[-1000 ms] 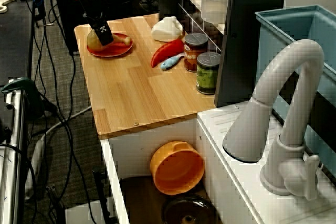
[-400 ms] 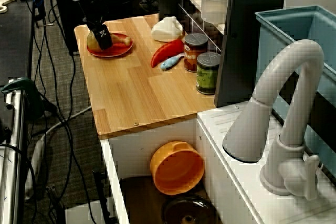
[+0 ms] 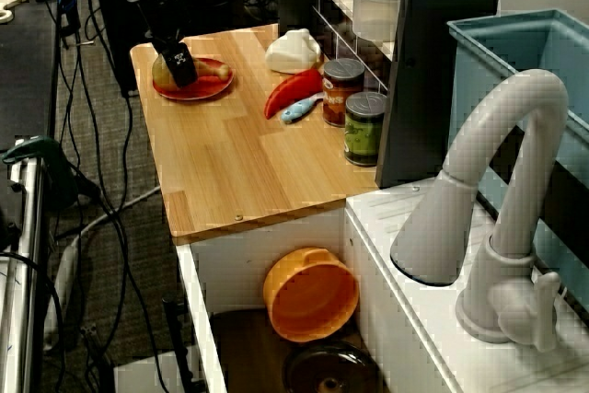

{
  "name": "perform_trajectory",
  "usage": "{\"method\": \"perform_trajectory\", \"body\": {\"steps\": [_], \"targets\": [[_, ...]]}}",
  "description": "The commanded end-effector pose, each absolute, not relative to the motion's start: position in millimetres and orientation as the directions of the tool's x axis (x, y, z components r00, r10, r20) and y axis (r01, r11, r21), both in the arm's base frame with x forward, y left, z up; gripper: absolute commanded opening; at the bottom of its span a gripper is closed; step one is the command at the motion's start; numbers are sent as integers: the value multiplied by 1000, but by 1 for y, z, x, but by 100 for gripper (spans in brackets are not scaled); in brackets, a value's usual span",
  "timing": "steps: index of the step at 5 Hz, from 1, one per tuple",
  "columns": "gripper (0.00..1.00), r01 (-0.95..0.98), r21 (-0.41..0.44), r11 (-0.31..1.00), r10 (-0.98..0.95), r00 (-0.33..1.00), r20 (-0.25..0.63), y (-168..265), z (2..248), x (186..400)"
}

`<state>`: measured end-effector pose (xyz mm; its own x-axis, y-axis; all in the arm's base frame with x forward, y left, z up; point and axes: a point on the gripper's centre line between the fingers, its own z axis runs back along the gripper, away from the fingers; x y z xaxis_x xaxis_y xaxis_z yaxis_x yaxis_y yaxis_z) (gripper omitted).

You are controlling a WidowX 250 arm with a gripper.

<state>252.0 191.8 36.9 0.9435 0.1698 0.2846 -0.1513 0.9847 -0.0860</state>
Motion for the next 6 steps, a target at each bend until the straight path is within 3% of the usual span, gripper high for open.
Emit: {"method": "perform_trajectory", "body": {"steps": [1,2,3,6], "targets": [[100,-150,-91,984,171,939,299,198,48,253],[100,-142,-90,986,163,942,294,199,47,250],[0,-113,-91,990,135,945,298,198,44,251],[0,-113,-143,983,149,950,274,192,58,257]]}}
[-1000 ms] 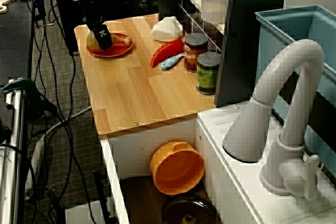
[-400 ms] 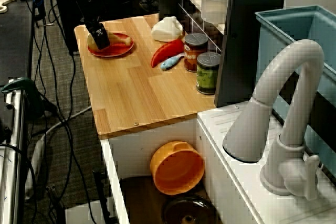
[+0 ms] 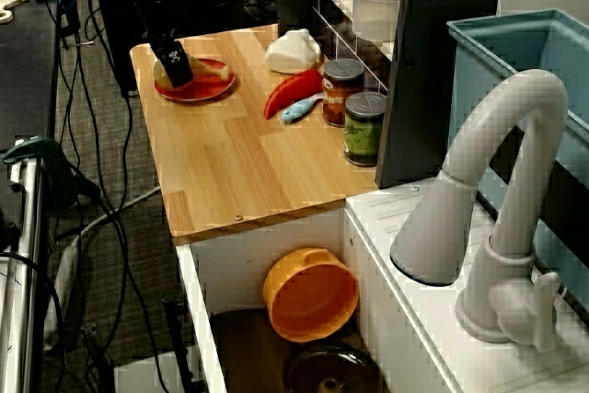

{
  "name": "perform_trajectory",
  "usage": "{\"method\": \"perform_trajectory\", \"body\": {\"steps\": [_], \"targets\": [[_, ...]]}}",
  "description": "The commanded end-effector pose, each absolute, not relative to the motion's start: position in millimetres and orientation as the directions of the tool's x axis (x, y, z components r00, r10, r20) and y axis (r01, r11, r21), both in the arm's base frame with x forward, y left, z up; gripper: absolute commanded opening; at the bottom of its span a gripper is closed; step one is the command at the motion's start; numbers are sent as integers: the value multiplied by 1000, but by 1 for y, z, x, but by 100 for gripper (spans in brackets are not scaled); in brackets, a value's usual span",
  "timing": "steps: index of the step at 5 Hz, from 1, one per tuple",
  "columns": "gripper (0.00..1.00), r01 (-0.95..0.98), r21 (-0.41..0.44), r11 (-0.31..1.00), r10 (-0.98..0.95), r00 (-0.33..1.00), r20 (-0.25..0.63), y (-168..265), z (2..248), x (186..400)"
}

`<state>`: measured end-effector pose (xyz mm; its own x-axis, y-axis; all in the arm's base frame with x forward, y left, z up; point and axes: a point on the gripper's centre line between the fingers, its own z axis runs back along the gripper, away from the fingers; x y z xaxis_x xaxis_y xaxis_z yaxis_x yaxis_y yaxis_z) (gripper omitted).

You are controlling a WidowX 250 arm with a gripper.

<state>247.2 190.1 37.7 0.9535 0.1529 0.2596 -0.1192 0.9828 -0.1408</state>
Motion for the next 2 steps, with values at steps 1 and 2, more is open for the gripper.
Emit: {"method": "perform_trajectory", "body": {"steps": [1,2], "targets": [[0,-88,-137,987,121,958,259,175,60,267],[0,-61,-152,986,100,960,262,161,68,273]]}}
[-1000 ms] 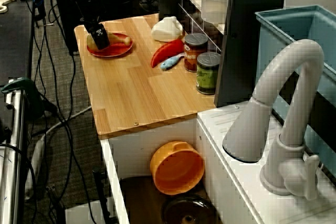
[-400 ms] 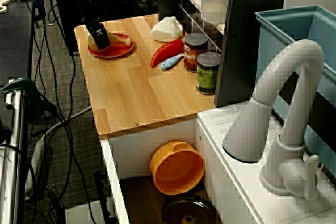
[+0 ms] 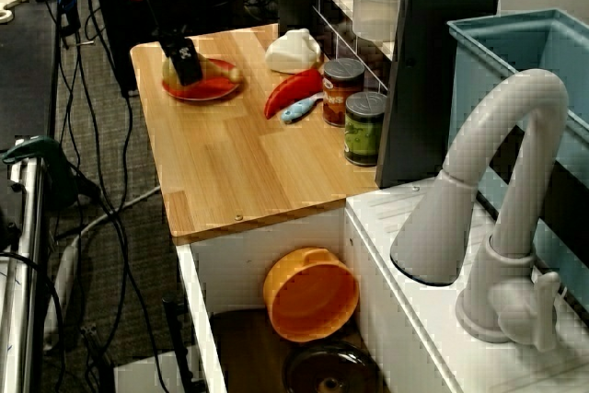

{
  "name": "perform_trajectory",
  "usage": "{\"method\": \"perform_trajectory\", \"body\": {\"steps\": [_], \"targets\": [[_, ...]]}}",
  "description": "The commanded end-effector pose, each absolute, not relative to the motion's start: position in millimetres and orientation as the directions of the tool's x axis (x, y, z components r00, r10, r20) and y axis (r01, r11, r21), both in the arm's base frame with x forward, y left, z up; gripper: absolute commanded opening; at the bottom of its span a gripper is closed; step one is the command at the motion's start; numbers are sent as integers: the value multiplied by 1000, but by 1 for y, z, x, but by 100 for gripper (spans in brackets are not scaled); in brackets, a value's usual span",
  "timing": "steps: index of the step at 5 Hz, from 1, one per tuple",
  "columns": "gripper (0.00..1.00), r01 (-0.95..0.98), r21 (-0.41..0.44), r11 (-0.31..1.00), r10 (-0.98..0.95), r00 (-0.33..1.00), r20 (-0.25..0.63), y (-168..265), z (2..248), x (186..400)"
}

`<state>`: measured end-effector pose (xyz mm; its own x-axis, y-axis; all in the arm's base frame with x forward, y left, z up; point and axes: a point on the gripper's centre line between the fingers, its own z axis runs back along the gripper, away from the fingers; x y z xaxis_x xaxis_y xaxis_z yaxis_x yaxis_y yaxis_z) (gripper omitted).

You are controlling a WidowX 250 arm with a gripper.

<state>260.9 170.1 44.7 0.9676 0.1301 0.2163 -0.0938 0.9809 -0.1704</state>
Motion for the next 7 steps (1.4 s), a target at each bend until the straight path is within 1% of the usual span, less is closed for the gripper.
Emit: {"method": "perform_trajectory", "body": {"steps": [1,3,4,5,6,7], "targets": [[0,-18,-196,980,70,963,262,143,85,274],[0,20,-281,959,47,972,229,120,112,273],[0,32,-284,958,34,973,227,110,105,266],[0,38,-268,963,23,975,221,95,88,259],[0,39,-248,968,24,969,246,73,71,250],[0,39,-222,974,24,962,273,47,46,239]]}}
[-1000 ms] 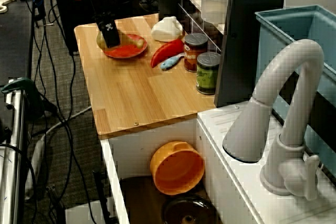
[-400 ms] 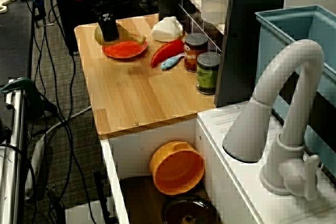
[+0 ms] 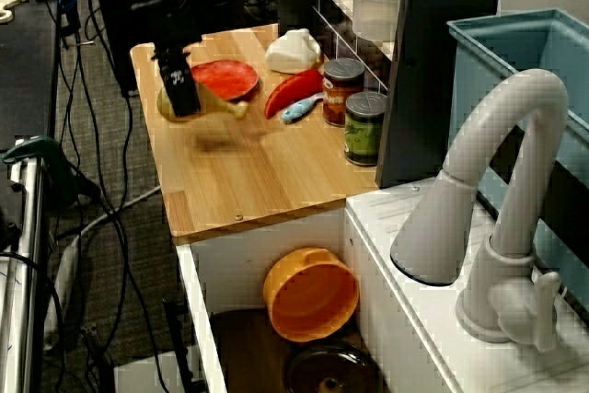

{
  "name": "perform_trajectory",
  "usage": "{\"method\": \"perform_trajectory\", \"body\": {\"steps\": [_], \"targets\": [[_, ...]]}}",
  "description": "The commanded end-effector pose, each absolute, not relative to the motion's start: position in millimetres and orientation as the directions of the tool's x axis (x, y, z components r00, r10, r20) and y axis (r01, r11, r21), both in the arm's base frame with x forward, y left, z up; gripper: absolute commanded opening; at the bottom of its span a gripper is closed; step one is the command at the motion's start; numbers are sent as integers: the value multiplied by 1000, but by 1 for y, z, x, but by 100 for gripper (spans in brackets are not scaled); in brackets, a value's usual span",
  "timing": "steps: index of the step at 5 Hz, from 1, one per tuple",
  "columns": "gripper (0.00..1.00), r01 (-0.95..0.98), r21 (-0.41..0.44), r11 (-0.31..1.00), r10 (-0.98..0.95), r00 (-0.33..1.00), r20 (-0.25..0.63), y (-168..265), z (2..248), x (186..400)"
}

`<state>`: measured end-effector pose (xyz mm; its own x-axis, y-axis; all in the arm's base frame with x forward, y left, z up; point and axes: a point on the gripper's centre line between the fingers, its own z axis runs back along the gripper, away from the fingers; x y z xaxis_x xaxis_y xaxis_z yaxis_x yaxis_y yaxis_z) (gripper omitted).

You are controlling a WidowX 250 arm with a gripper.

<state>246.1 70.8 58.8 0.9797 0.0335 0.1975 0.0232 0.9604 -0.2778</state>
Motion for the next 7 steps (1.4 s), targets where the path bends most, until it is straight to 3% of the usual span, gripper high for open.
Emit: {"method": "perform_trajectory", "body": {"steps": [1,5,6,7], "targets": [[0,57,-195,979,1,958,287,24,30,233],[0,46,-203,978,10,963,269,6,24,252],[100,46,-203,978,10,963,269,6,24,252],[100,46,-203,978,10,963,269,6,24,252]]}}
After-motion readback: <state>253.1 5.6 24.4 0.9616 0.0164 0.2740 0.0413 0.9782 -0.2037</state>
